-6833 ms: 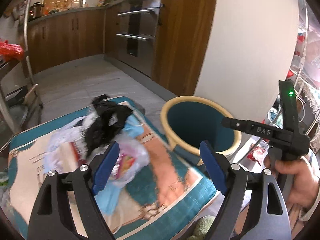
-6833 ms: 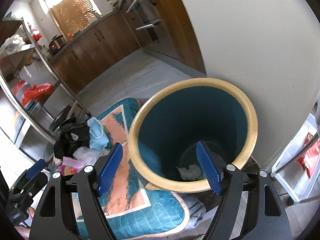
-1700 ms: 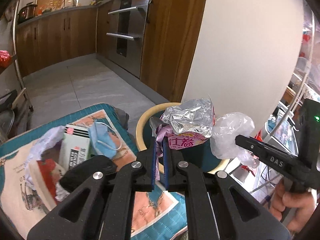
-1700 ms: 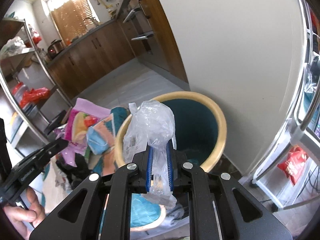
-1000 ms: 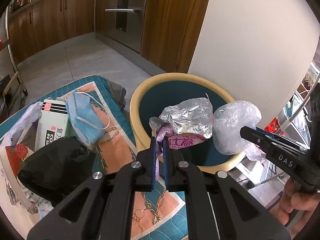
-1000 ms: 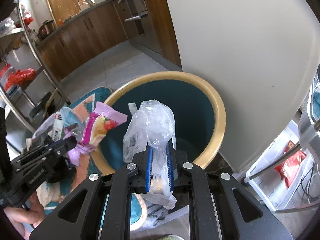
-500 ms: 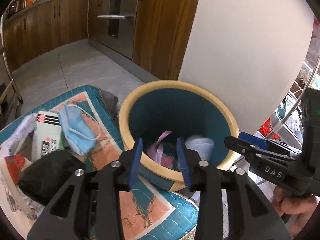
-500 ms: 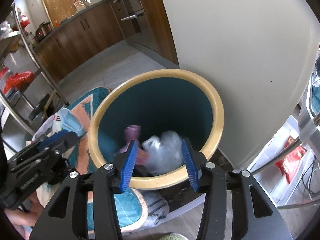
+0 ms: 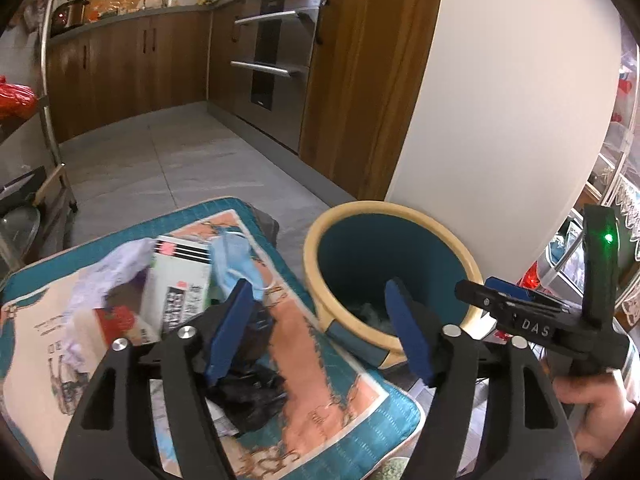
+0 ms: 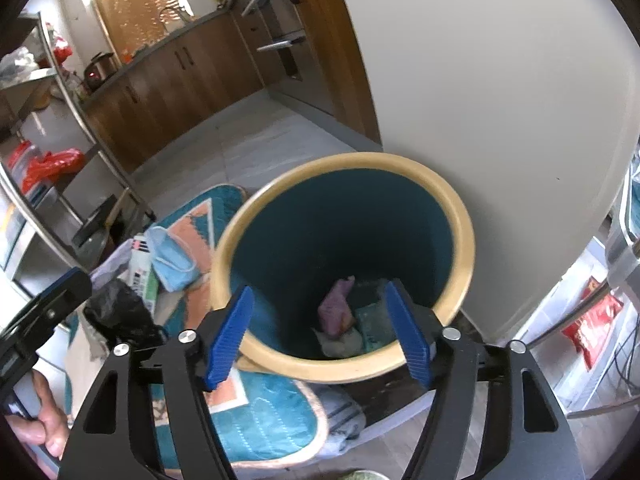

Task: Collect trash
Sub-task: 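Grasp the black plastic bag with the right gripper while the left gripper grasps a printed wrapper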

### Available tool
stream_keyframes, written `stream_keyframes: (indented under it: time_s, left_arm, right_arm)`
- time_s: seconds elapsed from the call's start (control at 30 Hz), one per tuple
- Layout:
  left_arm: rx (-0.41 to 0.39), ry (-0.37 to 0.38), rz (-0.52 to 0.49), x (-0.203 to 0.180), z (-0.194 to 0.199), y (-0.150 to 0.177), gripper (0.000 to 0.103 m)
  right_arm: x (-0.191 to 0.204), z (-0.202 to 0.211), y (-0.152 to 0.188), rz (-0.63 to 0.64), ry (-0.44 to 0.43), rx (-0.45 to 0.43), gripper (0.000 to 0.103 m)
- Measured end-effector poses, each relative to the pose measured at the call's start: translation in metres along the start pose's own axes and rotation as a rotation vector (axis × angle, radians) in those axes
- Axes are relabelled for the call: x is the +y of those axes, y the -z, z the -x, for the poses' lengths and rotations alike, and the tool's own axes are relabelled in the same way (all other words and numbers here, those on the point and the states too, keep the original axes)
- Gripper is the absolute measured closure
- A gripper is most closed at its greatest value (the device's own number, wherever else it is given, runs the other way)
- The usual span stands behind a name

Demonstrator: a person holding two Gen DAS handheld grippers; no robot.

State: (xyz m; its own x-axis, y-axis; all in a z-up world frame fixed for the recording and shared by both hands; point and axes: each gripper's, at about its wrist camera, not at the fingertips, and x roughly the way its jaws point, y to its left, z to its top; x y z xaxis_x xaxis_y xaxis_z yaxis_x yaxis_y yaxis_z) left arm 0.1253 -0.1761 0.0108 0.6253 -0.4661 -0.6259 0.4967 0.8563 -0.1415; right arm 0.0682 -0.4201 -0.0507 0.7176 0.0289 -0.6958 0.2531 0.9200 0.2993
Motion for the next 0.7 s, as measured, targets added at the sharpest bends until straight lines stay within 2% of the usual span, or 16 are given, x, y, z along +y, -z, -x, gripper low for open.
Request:
stream_keyframes:
  time_s: [0.07, 0.3, 0.7]
  left_arm:
    - [-0.008, -0.012, -0.006, 0.007, 0.011, 0.003, 0.028]
    - [0.008, -0.059, -0.01, 0.035, 0.038, 0.02, 0.027]
    - [0.071, -0.122, 0.062, 0.079, 0.047, 0.057, 0.027]
  right_arm:
    - [0.006, 0.001, 0.0, 0.008, -0.011, 0.0, 0.029]
    - [0.025, 0.0, -0.002, 0.031, -0.043, -0.004, 0.026]
    - [0.076, -0.003, 0.008, 0.133, -0.147, 0.02, 0.024]
